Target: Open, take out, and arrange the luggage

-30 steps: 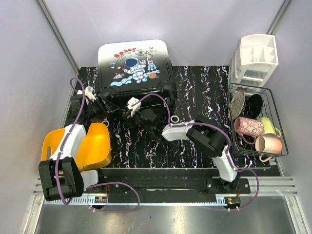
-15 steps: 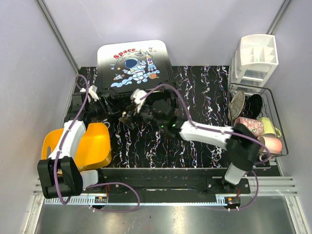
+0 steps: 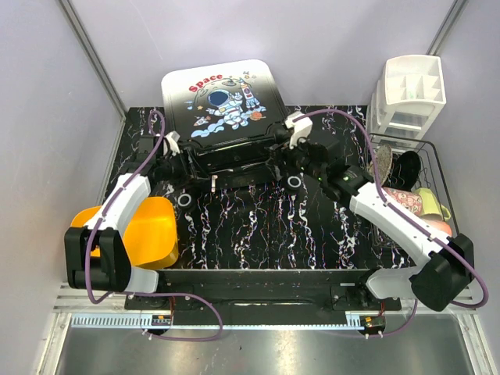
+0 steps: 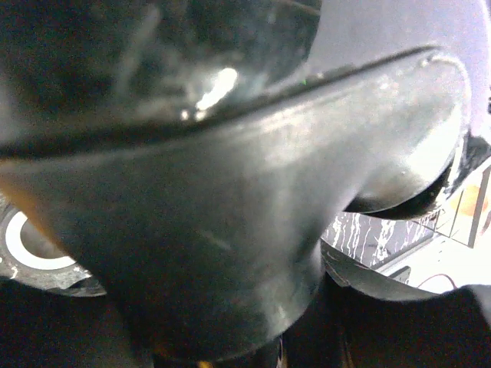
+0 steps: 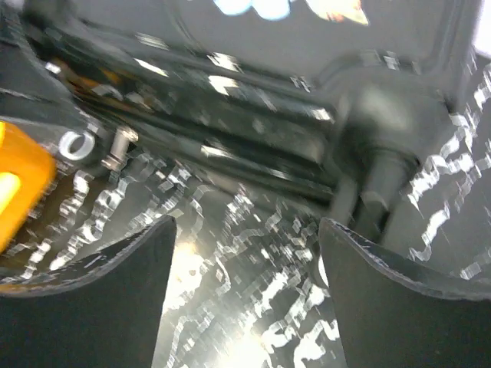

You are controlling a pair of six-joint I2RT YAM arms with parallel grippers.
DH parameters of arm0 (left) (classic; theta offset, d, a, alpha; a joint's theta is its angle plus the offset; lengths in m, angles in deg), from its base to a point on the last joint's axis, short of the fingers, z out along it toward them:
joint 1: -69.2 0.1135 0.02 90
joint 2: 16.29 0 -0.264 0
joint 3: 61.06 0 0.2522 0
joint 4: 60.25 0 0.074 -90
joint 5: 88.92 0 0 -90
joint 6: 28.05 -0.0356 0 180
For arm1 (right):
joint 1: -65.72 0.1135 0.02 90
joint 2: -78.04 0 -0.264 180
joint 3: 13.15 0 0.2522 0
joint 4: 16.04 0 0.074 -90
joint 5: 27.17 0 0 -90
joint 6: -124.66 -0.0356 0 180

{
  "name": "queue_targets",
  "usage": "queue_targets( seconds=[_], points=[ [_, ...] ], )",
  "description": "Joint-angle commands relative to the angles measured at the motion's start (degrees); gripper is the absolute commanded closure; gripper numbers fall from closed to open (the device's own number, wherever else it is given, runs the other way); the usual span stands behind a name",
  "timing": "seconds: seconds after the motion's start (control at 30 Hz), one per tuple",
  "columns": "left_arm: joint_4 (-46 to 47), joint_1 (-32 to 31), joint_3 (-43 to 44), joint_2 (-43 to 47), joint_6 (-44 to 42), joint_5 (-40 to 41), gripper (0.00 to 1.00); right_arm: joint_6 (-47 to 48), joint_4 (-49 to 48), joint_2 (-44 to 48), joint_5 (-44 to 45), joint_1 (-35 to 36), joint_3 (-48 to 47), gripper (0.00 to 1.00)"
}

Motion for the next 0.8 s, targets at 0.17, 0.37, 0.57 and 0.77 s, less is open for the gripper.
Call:
queue_targets(
  seconds=[0.17, 0.37, 0.57, 0.77],
  points=[
    [11.1, -18.3, 4.3, -4.1, -9.0, -6.3, 0.59, 5.4, 14.2, 1.6, 5.9, -10.3, 0.1, 0.14],
    [4.4, -28.2, 7.5, 0.1, -17.2, -5.1, 0.4, 5.8, 15.2, 1.1, 6.0, -15.4, -0.6, 0.14],
    [-5.7, -28.8, 8.5, 7.2, -28.9, -5.3, 0.12, 4.3, 14.9, 1.9, -3.6, -17.1, -1.1, 0.13],
    [-15.3, -21.5, 12.6, 15.0, -39.3, -9.9, 0.01, 0.2, 13.1, 4.4, -17.0, -17.1, 1.4, 0.14]
  ],
)
